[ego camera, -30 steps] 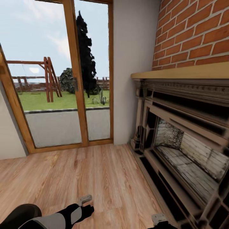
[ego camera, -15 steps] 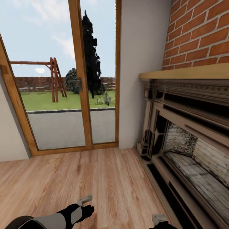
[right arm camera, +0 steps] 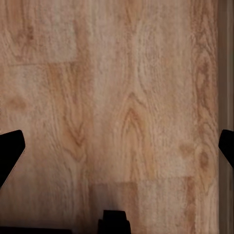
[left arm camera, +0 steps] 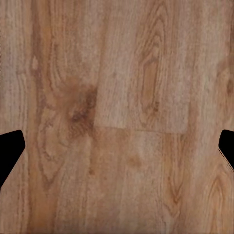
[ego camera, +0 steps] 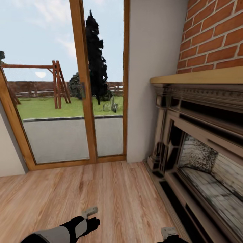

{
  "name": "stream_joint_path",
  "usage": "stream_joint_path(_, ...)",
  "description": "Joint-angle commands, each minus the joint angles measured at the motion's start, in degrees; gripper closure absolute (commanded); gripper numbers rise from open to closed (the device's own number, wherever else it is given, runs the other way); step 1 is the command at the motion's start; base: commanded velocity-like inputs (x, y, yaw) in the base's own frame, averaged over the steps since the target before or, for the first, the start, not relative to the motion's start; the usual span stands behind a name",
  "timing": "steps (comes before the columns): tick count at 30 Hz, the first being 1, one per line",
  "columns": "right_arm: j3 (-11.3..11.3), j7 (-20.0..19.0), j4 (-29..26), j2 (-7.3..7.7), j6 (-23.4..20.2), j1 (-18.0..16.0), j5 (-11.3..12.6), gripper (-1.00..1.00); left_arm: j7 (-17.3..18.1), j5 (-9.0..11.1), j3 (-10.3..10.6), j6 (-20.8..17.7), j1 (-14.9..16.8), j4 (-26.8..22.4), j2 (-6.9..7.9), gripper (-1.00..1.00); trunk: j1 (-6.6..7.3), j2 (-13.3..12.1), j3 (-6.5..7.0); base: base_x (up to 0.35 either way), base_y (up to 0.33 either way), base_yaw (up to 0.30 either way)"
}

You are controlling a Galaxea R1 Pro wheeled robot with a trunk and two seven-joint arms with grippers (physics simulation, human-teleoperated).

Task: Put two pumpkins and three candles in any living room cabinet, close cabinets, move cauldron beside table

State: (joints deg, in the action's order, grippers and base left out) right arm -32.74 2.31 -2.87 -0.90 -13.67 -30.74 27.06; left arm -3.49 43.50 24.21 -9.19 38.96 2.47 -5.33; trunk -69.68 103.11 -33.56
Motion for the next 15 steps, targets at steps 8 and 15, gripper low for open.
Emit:
stream_joint_path(8,-0.5,0.2,-0.1,0.02,-0.3,0.0,0.5,-1.0,-0.1,0.5,0.5,-0.1,0.1,0.1,-0.03,-1.0,-0.03,0.0,-0.06,0.33,0.0,0.231)
stream_joint_path(15,-0.5,0.2,-0.1,0.02,-0.3,0.0,0.5,-1.0,-0.1,0.5,0.5,-0.1,0.1,0.1,-0.03,-1.0,-0.03,0.0,-0.06,0.334,0.0,0.254)
